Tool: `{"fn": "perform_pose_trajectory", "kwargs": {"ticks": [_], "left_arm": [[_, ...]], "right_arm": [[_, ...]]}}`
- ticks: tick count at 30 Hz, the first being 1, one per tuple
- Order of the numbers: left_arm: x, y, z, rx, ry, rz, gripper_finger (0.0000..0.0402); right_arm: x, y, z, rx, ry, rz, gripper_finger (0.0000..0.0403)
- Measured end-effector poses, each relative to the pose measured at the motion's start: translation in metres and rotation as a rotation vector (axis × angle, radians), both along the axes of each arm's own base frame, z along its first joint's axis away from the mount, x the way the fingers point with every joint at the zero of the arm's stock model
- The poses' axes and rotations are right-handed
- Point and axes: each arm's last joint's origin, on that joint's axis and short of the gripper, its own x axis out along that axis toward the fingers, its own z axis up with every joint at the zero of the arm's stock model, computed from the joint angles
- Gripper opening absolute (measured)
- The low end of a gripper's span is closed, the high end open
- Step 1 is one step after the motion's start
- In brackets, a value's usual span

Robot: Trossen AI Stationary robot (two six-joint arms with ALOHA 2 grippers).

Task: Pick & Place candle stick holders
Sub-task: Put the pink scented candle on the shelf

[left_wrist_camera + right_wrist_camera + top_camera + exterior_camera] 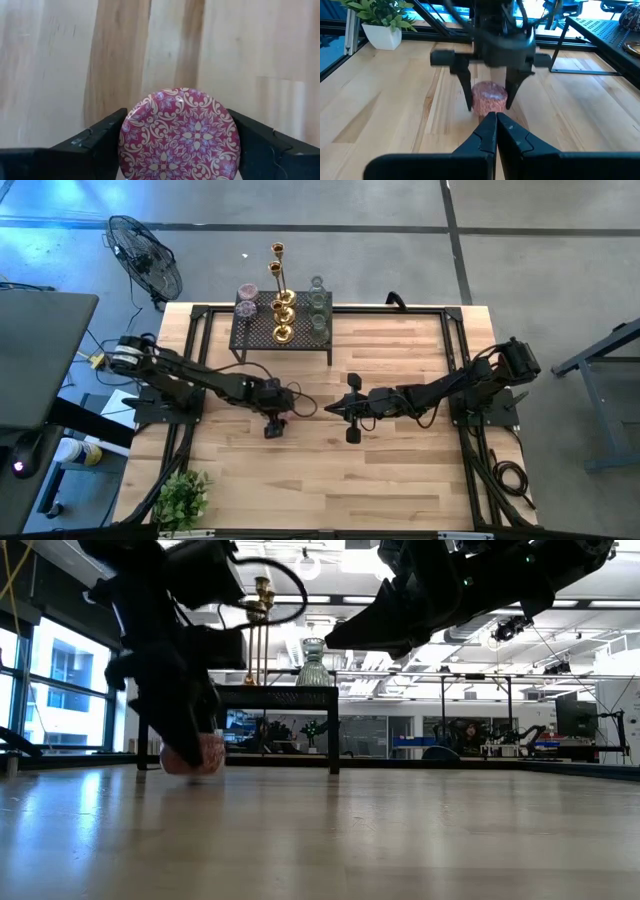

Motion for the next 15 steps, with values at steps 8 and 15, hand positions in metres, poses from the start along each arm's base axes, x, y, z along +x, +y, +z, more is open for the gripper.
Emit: {"fn": "perform_pose_trajectory", "kwargs": {"ticks": [8,15], "left_arm": [[-0.026,0.005,0.057,0.044,-0.006,0.055,0.0288],[-0.062,0.034,0.127,0.070,-0.095,0.228,0.0293]], "right_arm": [[0.000,0.000,0.000,-0.003,0.002,0.001,0.0000],[0.000,0.000,-0.001,-0.004,0.006,0.001,0.0000]]}}
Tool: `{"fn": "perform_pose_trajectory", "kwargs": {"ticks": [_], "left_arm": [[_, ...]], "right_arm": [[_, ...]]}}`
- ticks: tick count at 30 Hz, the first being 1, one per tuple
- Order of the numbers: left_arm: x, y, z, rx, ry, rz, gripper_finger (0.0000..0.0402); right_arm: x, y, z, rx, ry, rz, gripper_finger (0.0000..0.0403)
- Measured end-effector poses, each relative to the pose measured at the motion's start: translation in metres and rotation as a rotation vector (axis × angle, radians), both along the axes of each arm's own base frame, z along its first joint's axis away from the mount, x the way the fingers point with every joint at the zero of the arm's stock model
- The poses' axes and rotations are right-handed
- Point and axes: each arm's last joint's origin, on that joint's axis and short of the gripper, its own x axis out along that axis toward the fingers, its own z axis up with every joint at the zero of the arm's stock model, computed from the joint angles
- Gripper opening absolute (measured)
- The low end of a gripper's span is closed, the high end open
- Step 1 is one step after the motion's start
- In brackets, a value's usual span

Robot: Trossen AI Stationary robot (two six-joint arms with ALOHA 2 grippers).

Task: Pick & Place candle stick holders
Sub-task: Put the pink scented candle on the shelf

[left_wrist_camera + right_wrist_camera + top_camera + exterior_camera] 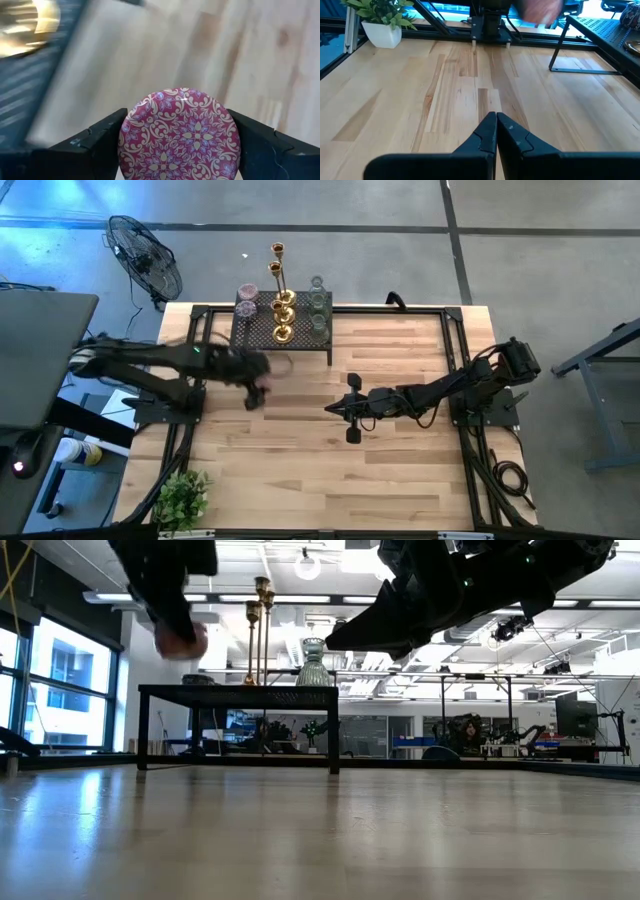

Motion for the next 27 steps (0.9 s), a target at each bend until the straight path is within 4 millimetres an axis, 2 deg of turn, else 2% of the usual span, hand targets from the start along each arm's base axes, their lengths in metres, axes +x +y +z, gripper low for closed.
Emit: {"fn": "perform_pose_trajectory", "kwargs": {"ticks": [3,7,17,27], "left_arm": [[-0.015,0.021,0.021,0.004,-0.020,0.115,0.0293],[-0.027,0.051,0.030,0.019,0.023,0.230,0.0293],[-0.045,0.114,0.020,-0.007,0.098,0.425,0.0293],[-0.048,0.144,0.011,-0.057,0.092,0.501,0.0293]], "right_arm": [[0.000,0.000,0.000,0.000,-0.001,0.000,0.0000],[0.000,0.000,0.000,0.000,-0.001,0.000,0.0000],[0.000,0.000,0.000,0.000,0.000,0.000,0.0000],[0.000,0.000,0.000,0.000,0.000,0.000,0.0000]]}}
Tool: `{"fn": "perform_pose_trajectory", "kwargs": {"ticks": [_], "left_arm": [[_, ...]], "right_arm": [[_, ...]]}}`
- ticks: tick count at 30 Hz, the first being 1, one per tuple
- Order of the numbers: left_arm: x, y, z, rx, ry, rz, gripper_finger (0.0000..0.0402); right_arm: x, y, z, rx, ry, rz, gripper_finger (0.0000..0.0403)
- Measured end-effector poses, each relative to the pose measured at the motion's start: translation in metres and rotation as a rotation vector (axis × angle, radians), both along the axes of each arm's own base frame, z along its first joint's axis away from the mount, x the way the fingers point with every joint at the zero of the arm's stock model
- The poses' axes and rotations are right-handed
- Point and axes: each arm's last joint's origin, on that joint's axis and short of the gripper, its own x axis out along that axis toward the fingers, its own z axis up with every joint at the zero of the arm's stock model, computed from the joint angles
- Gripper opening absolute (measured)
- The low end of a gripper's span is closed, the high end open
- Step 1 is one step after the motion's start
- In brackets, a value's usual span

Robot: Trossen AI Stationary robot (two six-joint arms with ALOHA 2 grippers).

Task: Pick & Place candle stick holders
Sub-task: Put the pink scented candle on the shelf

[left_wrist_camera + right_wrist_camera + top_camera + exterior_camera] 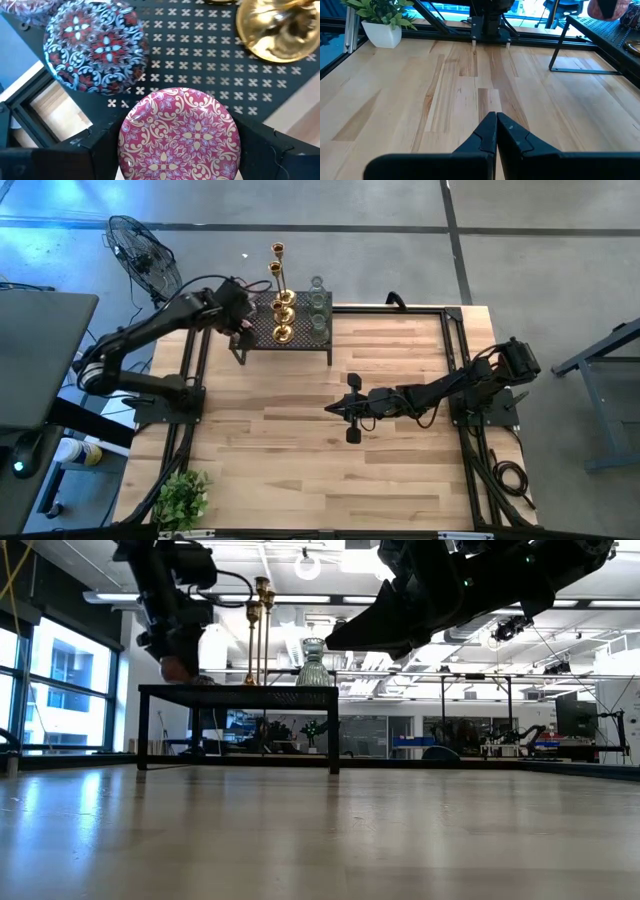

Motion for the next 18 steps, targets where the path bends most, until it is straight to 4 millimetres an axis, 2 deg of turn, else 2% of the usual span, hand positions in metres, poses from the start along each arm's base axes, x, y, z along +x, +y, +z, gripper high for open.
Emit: {"fn": "perform_pose_trajectory", "kwargs": {"ticks": [7,18], "left_arm": [[0.0042,0.0059,-0.0070,-0.037,0.004,0.030,0.0294],[0.0064,0.0072,-0.0059,-0.028,-0.025,0.045,0.0295]], "right_arm": [[0.0000,0.0000,0.0000,0.000,0.000,0.000,0.0000],[0.0000,0.0000,0.0000,0.000,0.000,0.000,0.0000]]}}
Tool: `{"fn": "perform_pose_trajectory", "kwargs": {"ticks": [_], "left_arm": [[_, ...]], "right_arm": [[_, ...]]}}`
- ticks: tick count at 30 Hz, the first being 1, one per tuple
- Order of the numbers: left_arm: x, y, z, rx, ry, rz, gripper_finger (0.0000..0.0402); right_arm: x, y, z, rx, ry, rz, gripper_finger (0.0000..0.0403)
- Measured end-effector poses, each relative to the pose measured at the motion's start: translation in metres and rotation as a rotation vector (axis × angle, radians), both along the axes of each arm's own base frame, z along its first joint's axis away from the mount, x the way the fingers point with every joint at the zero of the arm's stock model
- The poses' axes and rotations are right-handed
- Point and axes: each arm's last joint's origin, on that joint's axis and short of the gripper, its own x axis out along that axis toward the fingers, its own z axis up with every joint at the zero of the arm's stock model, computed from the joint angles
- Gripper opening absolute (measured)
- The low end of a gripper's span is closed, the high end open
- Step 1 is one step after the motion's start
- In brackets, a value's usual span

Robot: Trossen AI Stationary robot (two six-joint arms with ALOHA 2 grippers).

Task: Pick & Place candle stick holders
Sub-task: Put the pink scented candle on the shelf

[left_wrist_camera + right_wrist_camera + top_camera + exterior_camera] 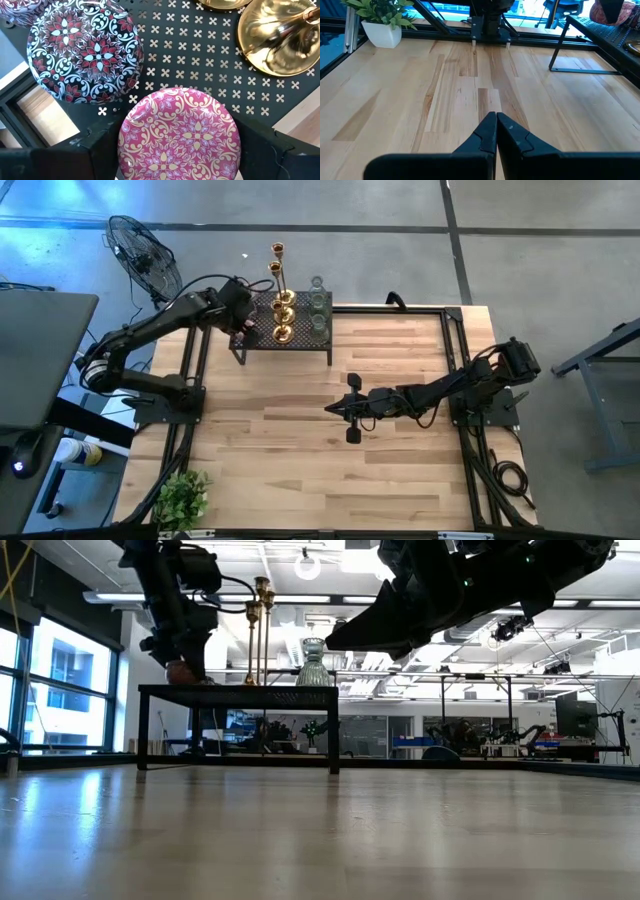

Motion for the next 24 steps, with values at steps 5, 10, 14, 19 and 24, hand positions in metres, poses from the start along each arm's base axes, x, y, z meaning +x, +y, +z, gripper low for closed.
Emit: {"fn": "perform_pose_trajectory", "kwargs": {"ticks": [5,10,14,19,24], "left_arm": [[0.000,0.000,0.000,0.000,0.000,0.000,0.0317],[0.000,0.000,0.000,-0.004,-0.003,-0.005,0.0334],[0.000,0.000,0.000,0.000,-0.003,-0.006,0.0336],[-0.001,0.000,0.001,0.018,0.013,-0.001,0.0337],[-0.001,0.001,0.011,0.059,0.026,-0.009,0.0338]], "right_arm": [[0.000,0.000,0.000,0.000,0.000,0.000,0.0000],[0.000,0.000,0.000,0.000,0.000,0.000,0.0000],[0.000,0.000,0.000,0.000,0.000,0.000,0.0000],[0.000,0.000,0.000,0.000,0.000,0.001,0.0000],[0.000,0.000,0.000,0.000,0.000,0.000,0.0000]]}}
